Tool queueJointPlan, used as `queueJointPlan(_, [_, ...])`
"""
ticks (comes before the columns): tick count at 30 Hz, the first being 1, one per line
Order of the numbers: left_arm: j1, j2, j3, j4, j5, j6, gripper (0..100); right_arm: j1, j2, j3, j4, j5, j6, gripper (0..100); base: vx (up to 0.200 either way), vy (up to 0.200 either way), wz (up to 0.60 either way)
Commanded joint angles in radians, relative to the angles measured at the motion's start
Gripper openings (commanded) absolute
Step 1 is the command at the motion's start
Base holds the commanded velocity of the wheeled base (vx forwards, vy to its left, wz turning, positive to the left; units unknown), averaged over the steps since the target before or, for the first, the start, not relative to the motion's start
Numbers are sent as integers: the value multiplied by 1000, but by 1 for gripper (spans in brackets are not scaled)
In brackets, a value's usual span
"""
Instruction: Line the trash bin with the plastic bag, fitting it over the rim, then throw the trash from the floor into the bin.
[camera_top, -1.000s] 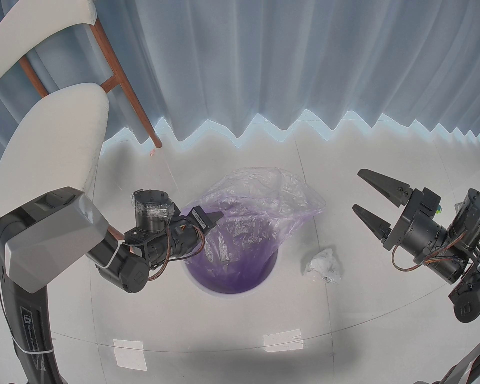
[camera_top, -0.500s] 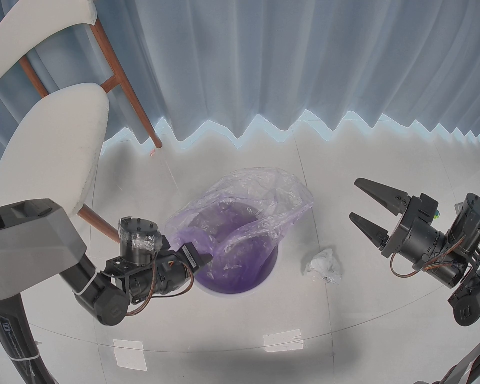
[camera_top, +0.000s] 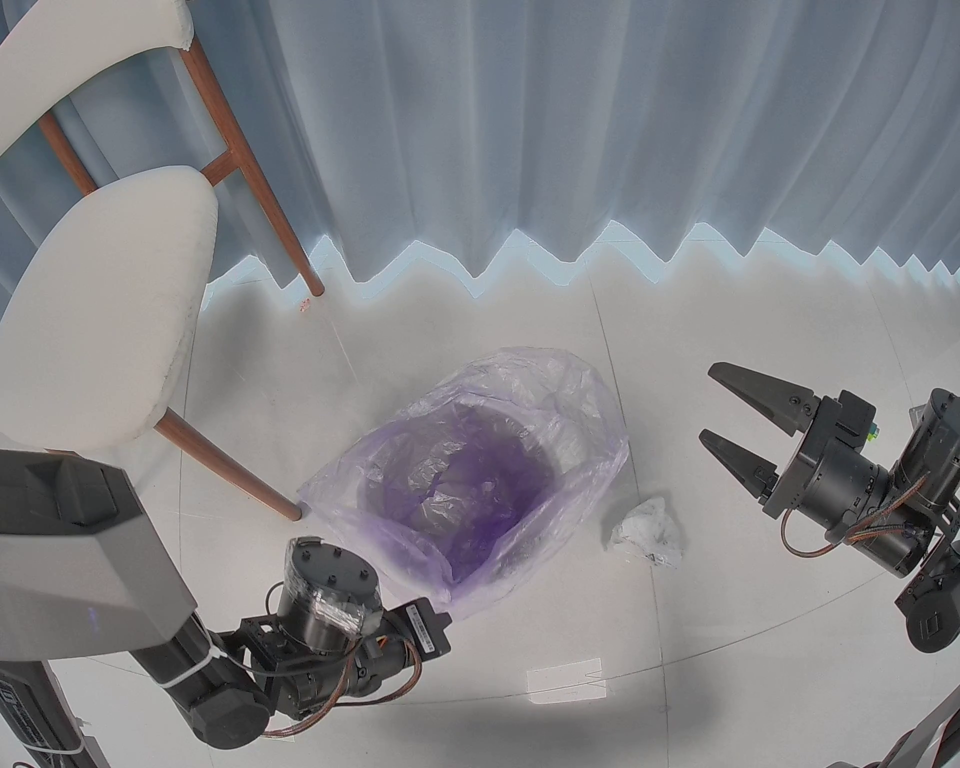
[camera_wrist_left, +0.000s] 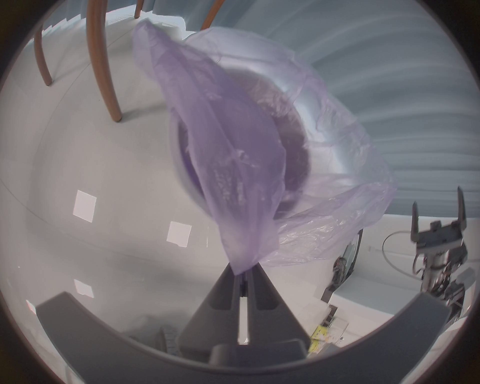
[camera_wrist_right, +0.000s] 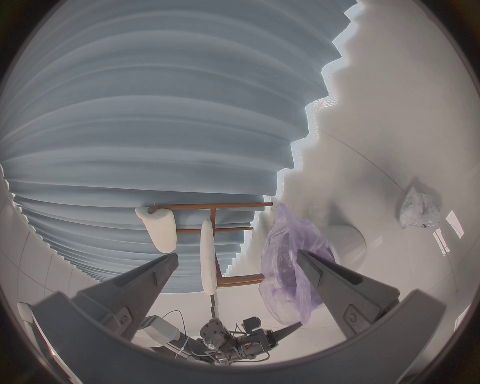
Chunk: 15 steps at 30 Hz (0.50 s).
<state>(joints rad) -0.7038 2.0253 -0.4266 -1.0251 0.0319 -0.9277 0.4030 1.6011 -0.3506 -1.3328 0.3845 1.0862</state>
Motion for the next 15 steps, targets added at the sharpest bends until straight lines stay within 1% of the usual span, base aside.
queueJointPlan(1, [-29, 26, 57, -1, 6, 4, 0, -7, 5, 1, 0, 1, -2, 100, 0, 0, 0])
queueJointPlan(2, [-39, 42, 85, -3, 8, 33, 0, -7, 3, 1, 0, 1, -3, 100, 0, 0, 0])
queueJointPlan(4, [-46, 61, 106, -4, 19, 62, 0, -7, -1, -1, 0, 1, -3, 100, 0, 0, 0])
queueJointPlan(8, [-63, 78, 127, -26, 46, 66, 0, -9, -3, -1, 0, 1, -3, 100, 0, 0, 0])
queueJointPlan(11, [-80, 124, 163, -89, 52, 67, 0, -7, -3, 1, 0, 1, -3, 100, 0, 0, 0])
queueJointPlan(14, [-94, 142, 207, -181, 69, 66, 0, -7, -3, 1, -2, 1, -3, 100, 0, 0, 0])
queueJointPlan(15, [-95, 145, 213, -197, 71, 66, 100, -7, -3, 1, 0, 1, -3, 100, 0, 0, 0])
